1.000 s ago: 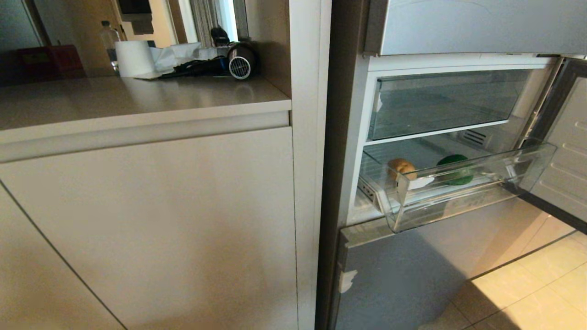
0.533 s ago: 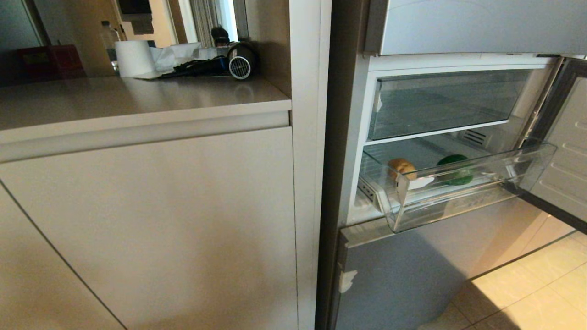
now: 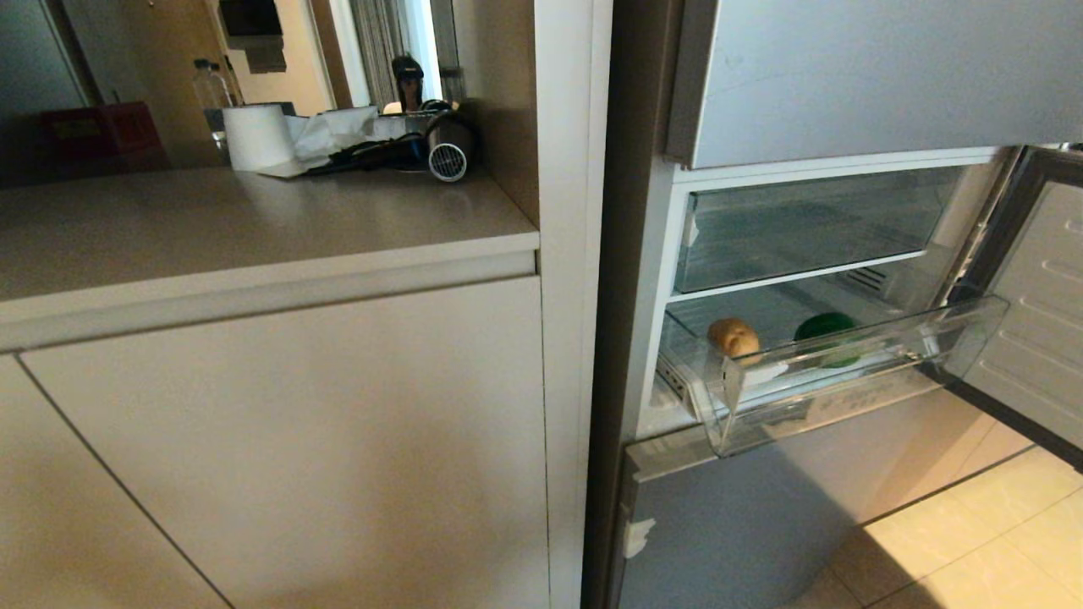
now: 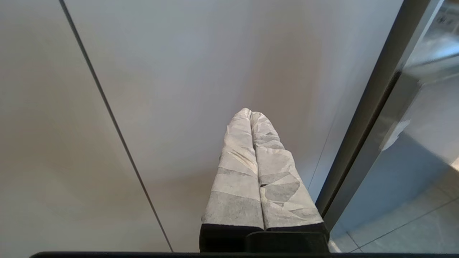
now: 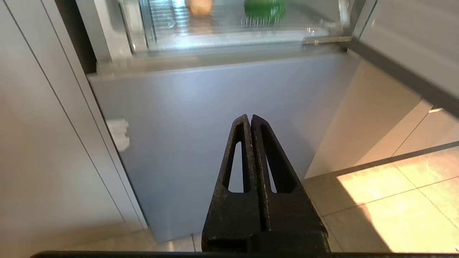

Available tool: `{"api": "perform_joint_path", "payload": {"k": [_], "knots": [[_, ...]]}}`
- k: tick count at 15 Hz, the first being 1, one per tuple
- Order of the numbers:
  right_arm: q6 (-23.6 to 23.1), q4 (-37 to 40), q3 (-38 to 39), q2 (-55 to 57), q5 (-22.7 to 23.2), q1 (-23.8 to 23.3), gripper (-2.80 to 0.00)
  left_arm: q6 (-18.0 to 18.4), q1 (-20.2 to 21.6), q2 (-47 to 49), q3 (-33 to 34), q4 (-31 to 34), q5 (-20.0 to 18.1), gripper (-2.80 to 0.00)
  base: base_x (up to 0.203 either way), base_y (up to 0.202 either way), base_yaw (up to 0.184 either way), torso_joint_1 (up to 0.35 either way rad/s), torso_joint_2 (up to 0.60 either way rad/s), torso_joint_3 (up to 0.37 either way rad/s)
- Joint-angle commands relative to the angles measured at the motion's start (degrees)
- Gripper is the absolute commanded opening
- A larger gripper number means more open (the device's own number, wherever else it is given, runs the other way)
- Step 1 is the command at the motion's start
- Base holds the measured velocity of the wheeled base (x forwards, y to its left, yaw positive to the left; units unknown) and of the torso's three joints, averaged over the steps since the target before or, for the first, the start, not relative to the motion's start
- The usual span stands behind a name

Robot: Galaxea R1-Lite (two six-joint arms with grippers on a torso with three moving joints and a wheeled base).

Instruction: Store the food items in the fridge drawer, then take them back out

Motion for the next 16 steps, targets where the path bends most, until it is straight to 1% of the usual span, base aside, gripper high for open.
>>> {"api": "perform_joint_path", "payload": {"k": [1, 7, 13, 16], "knots": [[0.0, 0.1, 0.0, 0.0, 0.0, 0.0, -2.80, 0.0, 0.0, 0.1, 0.0, 0.0, 0.0, -2.80, 0.000, 0.000, 0.000, 0.255, -0.57, -0.334], [0.6, 0.0, 0.0, 0.0, 0.0, 0.0, -2.80, 0.0, 0.0, 0.1, 0.0, 0.0, 0.0, -2.80, 0.000, 0.000, 0.000, 0.245, -0.56, -0.320], [2.1, 0.0, -0.1, 0.0, -0.2, 0.0, -2.80, 0.0, 0.0, 0.1, 0.0, 0.0, 0.0, -2.80, 0.000, 0.000, 0.000, 0.170, -0.36, -0.203], [2.2, 0.0, -0.1, 0.0, -0.2, 0.0, -2.80, 0.0, 0.0, 0.1, 0.0, 0.0, 0.0, -2.80, 0.000, 0.000, 0.000, 0.151, -0.33, -0.177]]}}
